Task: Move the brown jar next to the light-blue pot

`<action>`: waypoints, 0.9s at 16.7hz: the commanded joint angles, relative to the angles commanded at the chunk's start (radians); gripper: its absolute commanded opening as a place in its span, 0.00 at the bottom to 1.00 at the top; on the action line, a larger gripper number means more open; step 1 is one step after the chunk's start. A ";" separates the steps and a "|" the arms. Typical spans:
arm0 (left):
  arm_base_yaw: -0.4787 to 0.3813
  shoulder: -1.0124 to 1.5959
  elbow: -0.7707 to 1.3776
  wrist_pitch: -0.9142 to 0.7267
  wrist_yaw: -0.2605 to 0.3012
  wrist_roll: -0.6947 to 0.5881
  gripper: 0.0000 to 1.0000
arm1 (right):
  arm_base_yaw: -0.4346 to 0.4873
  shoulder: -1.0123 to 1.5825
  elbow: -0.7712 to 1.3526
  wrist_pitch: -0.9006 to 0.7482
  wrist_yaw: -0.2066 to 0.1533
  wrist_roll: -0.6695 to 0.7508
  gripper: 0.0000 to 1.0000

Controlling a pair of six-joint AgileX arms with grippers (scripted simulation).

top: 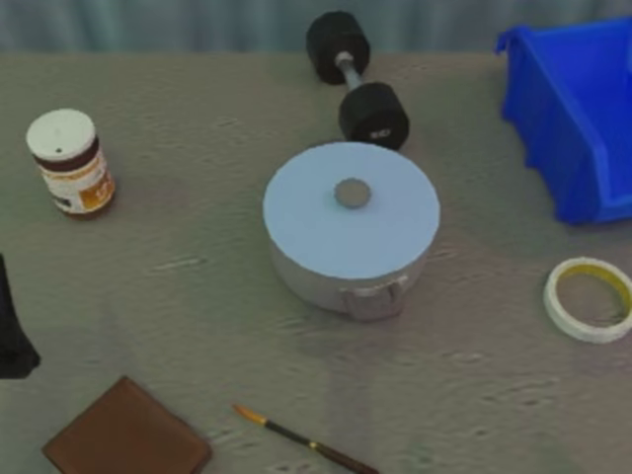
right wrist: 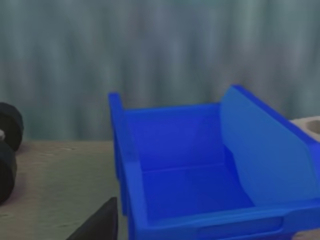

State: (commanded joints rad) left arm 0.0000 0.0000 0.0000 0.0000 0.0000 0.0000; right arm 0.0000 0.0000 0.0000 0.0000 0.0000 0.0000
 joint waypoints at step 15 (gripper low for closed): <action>-0.028 0.695 0.664 -0.438 0.055 0.172 1.00 | 0.000 0.000 0.000 0.000 0.000 0.000 1.00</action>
State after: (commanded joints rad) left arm -0.0283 0.6948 0.6642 -0.4379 0.0549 0.1719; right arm 0.0000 0.0000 0.0000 0.0000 0.0000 0.0000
